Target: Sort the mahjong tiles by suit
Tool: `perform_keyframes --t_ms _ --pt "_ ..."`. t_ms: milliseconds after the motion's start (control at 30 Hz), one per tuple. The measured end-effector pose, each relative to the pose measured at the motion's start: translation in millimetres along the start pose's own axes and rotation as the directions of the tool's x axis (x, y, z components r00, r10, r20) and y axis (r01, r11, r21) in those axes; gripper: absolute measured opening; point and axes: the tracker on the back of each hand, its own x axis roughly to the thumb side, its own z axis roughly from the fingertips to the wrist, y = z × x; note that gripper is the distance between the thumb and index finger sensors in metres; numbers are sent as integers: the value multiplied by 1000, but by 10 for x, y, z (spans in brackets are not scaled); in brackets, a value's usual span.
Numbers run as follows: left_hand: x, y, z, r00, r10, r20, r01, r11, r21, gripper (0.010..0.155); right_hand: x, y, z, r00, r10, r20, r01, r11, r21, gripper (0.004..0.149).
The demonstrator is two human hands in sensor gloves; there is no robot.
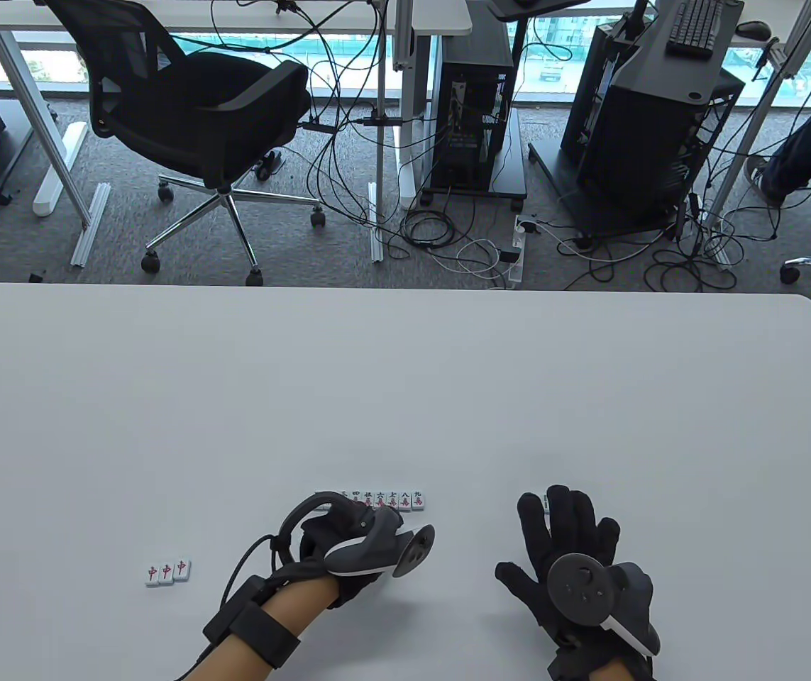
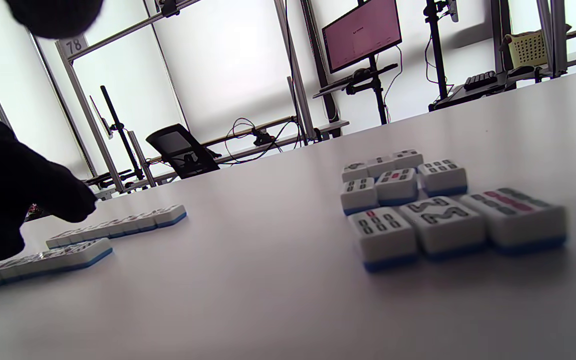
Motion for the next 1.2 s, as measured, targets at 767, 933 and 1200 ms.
perform_keyframes --t_ms 767,933,1200 --pt "-703 -683 1196 985 -58 -162 16 968 -250 66 0 -1 3 1000 20 -14 -20 1000 11 83" --pt "-627 -649 1062 991 -56 -119 23 964 -265 62 -6 -7 2 1000 15 -17 -15 1000 7 83" --pt "-298 -271 516 1000 13 -27 -17 988 -152 62 -12 -10 -1 1000 4 -15 -4 1000 1 83"
